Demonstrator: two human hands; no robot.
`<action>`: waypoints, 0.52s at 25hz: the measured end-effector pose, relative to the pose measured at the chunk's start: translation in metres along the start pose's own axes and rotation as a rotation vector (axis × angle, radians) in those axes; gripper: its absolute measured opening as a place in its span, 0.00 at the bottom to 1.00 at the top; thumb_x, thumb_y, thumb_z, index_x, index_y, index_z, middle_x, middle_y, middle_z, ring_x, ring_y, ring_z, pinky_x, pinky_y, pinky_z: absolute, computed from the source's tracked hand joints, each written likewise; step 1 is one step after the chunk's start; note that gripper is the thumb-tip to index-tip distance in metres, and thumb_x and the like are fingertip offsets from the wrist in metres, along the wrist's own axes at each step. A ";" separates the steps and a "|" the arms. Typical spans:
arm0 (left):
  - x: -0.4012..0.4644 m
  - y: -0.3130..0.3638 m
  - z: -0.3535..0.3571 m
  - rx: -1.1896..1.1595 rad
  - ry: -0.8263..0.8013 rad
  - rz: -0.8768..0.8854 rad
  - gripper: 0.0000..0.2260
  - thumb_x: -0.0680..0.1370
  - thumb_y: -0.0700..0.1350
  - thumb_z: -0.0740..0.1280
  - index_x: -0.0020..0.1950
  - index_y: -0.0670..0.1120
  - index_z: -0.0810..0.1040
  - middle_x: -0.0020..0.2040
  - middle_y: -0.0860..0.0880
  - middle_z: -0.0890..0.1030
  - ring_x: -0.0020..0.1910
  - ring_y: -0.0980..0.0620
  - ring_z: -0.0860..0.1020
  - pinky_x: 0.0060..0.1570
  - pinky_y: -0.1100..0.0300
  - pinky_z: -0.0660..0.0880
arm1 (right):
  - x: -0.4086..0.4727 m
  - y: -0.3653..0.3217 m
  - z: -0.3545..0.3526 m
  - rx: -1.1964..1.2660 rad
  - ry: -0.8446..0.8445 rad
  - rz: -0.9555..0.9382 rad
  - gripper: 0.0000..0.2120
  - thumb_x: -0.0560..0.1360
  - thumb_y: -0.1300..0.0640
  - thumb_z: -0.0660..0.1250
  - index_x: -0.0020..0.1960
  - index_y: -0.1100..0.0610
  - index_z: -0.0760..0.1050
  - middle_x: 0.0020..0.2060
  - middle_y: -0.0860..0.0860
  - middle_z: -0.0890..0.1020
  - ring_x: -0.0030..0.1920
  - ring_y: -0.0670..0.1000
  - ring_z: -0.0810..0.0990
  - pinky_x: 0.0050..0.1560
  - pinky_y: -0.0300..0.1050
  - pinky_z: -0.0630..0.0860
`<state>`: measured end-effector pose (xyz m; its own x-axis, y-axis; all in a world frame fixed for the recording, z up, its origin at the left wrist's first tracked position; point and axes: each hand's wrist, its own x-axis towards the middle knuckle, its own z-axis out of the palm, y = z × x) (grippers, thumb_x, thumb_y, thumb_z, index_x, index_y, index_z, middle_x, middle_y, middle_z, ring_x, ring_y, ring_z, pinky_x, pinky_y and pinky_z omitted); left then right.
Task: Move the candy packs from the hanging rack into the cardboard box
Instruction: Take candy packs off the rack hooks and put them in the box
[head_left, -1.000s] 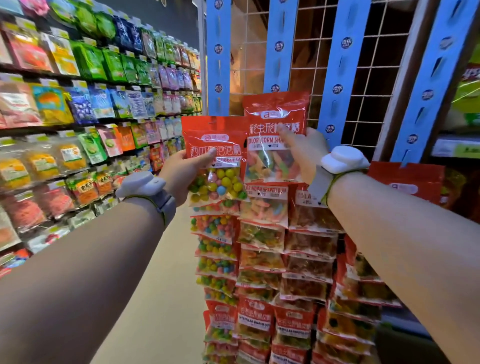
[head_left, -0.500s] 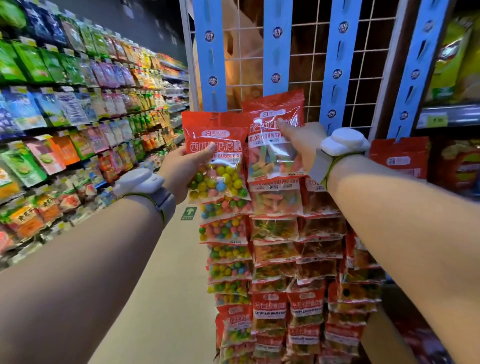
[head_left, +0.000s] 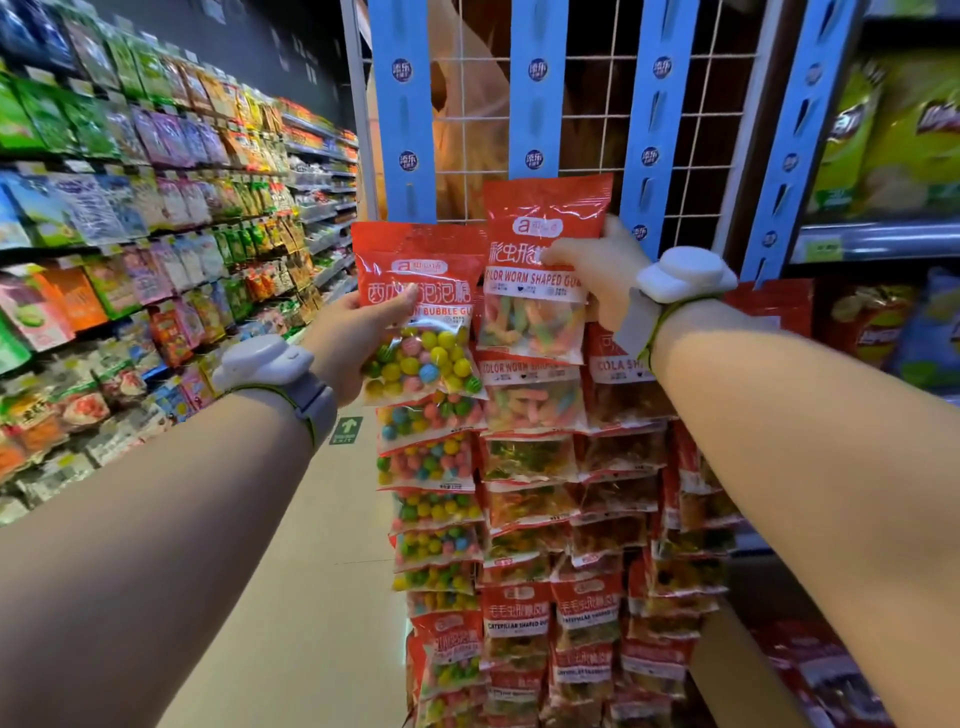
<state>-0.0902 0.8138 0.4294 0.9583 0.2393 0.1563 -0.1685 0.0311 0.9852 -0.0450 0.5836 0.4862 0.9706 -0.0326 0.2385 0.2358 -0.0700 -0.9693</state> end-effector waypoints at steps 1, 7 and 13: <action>0.001 0.002 0.002 -0.003 0.004 0.004 0.15 0.72 0.51 0.75 0.53 0.46 0.80 0.53 0.44 0.85 0.54 0.42 0.83 0.59 0.44 0.77 | 0.002 -0.004 -0.003 0.011 -0.042 0.001 0.14 0.70 0.65 0.71 0.47 0.49 0.72 0.50 0.54 0.83 0.48 0.54 0.84 0.50 0.54 0.81; 0.004 0.013 0.021 -0.020 0.018 0.042 0.14 0.71 0.51 0.75 0.52 0.46 0.80 0.53 0.44 0.85 0.54 0.42 0.82 0.60 0.44 0.77 | 0.011 -0.013 -0.011 -0.007 -0.082 -0.021 0.14 0.75 0.53 0.68 0.59 0.55 0.73 0.52 0.54 0.83 0.47 0.52 0.84 0.50 0.48 0.81; 0.007 0.020 0.024 -0.040 0.029 0.048 0.20 0.70 0.52 0.77 0.57 0.45 0.79 0.52 0.45 0.85 0.52 0.42 0.83 0.58 0.43 0.78 | 0.035 -0.019 -0.004 -0.104 -0.045 -0.120 0.09 0.74 0.47 0.68 0.42 0.53 0.76 0.50 0.54 0.84 0.50 0.55 0.83 0.59 0.54 0.77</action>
<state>-0.0811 0.7932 0.4515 0.9418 0.2694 0.2010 -0.2240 0.0573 0.9729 -0.0156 0.5796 0.5132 0.9374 0.0269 0.3472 0.3465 -0.1735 -0.9219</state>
